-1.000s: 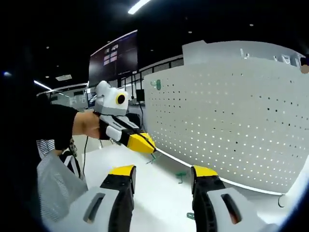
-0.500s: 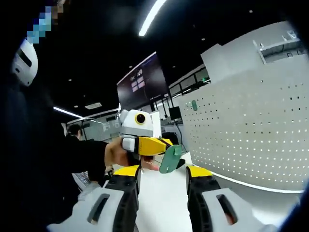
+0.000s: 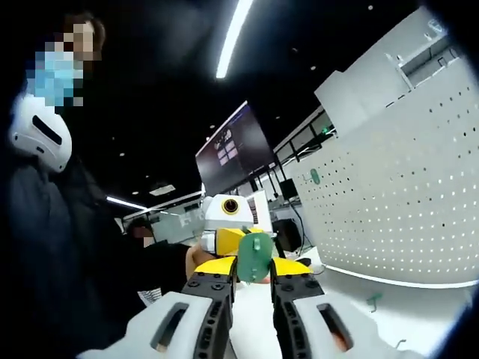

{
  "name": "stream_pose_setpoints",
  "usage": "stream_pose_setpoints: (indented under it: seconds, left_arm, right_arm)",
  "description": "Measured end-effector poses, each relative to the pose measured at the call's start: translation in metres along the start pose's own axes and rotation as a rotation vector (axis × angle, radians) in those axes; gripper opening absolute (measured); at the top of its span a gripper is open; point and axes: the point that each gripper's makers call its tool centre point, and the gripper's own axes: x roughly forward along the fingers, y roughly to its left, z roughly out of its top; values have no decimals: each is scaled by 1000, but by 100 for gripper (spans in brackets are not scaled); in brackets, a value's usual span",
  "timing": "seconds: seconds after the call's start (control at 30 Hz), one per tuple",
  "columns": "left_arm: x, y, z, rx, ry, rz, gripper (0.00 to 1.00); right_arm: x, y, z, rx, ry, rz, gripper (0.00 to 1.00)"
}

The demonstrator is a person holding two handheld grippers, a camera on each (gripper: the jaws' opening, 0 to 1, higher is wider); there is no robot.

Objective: Insert the hook assembly into the mounting plate slot until the hook locks in place.

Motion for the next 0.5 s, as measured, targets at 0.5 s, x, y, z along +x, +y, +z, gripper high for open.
stream_pose_setpoints:
  seconds: [0.5]
  left_arm:
    - [-2,-11,-17,83,238,-8,7]
  right_arm:
    - [-2,9,-9,-13,79,46,16]
